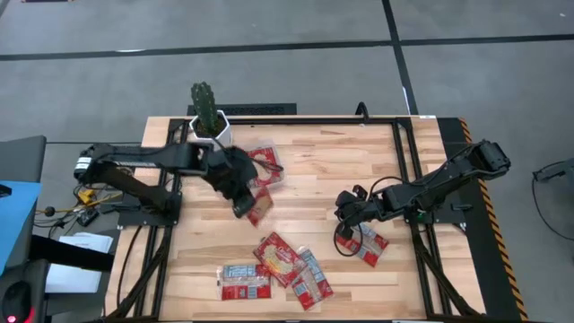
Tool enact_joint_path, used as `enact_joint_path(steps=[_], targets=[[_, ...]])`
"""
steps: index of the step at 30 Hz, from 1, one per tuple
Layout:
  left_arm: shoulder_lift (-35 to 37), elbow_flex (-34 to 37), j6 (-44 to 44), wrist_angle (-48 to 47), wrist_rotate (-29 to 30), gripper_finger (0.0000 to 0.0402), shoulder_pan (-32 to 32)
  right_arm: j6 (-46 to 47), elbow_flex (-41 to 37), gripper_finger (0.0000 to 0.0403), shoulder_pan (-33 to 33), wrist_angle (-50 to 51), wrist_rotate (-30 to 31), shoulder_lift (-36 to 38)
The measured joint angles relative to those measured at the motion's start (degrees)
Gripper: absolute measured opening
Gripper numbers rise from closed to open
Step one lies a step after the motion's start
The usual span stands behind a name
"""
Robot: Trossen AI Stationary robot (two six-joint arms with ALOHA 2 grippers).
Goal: Sort popcorn bags into baskets
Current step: Put the red popcorn bag into the transparent bin
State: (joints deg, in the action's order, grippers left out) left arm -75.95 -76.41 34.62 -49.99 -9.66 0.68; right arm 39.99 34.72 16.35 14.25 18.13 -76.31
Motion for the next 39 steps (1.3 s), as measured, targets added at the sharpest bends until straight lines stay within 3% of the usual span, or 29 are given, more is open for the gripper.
enact_joint_path(steps=[8, 14, 19, 39], targets=[[-0.1, -8.0, -16.7, -16.3, 3.5, 0.0000, 6.6, 0.0, 0.0, 0.0021, -1.2, -1.2, 0.0, 0.0], [-0.1, -9.1, -25.6, -25.1, 12.3, 0.0000, 10.3, 0.0, 0.0, 0.0032, -1.9, -1.6, 0.0, 0.0], [-0.1, -9.1, -30.7, -26.0, 16.5, 0.0000, 12.5, 0.0, 0.0, 0.0025, -2.3, -1.6, 0.0, 0.0], [-0.1, -8.6, -38.0, -25.2, 16.1, 0.0000, 13.4, 0.5, 0.0, 0.0026, -2.3, -2.2, 0.1, 0.0]])
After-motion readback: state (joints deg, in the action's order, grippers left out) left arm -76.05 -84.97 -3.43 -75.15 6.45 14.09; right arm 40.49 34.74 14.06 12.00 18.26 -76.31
